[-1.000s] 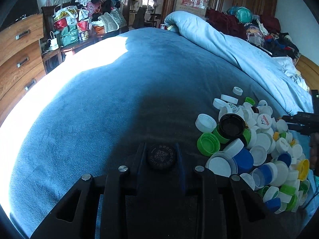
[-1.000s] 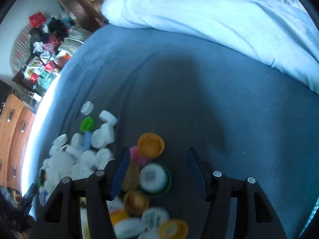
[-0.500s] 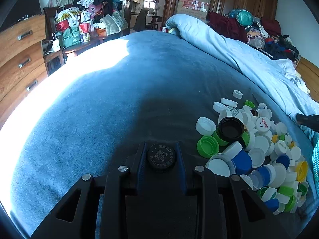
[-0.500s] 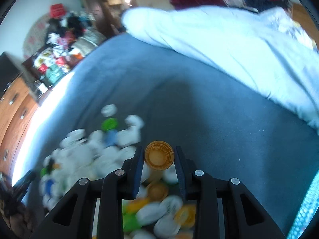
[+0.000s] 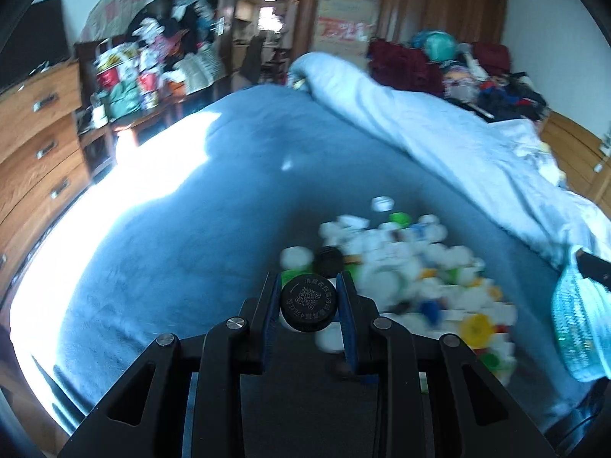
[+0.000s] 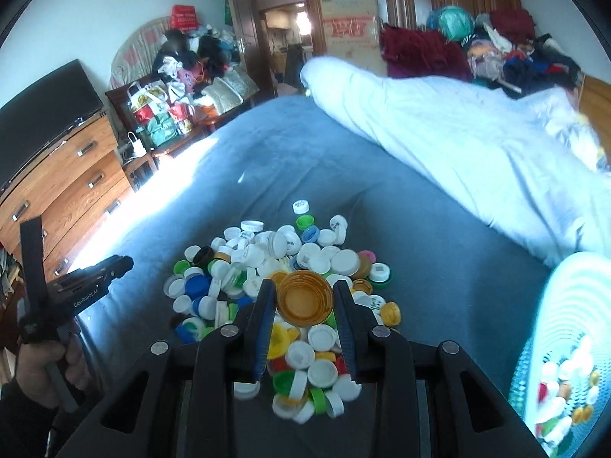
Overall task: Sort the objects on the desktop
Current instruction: 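Grasp a black QR-code cap with the left gripper while the right grasps an orange cap, then carry the black cap and orange cap in both grippers over the blue basket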
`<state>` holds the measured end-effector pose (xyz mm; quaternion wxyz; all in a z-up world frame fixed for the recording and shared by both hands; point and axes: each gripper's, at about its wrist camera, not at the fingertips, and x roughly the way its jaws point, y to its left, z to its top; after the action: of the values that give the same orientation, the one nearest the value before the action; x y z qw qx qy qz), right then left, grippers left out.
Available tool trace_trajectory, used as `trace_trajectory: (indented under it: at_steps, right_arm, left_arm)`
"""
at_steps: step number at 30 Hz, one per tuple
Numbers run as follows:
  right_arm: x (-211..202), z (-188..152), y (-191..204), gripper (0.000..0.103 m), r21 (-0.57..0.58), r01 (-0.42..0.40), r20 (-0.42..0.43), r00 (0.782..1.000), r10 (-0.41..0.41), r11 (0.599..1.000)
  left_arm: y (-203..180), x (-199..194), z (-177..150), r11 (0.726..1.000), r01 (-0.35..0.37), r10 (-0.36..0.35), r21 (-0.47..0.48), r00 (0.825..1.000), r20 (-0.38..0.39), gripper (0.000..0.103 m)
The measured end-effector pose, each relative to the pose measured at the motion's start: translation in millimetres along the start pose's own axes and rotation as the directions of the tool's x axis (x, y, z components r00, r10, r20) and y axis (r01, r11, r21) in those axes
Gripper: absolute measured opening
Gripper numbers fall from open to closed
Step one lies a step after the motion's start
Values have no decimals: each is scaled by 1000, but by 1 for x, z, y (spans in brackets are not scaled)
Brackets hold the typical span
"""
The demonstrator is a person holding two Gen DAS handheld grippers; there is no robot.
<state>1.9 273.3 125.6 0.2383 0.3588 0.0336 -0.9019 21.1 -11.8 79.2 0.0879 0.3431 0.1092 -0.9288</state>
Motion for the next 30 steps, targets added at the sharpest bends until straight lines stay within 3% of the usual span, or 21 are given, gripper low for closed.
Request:
trace_trajectory:
  at_steps: [12,30]
  right_arm:
    - [-66,-19,-24,33,16,65,58,996,-66,998]
    - [-113,-29,-95,33,113,127,112,984,-140,985]
  left_arm:
    - [-111,-37,13,984,107,-104,142,994,-24,25]
    - [-236,-52,14,936,184,-178,301,983,-49,25]
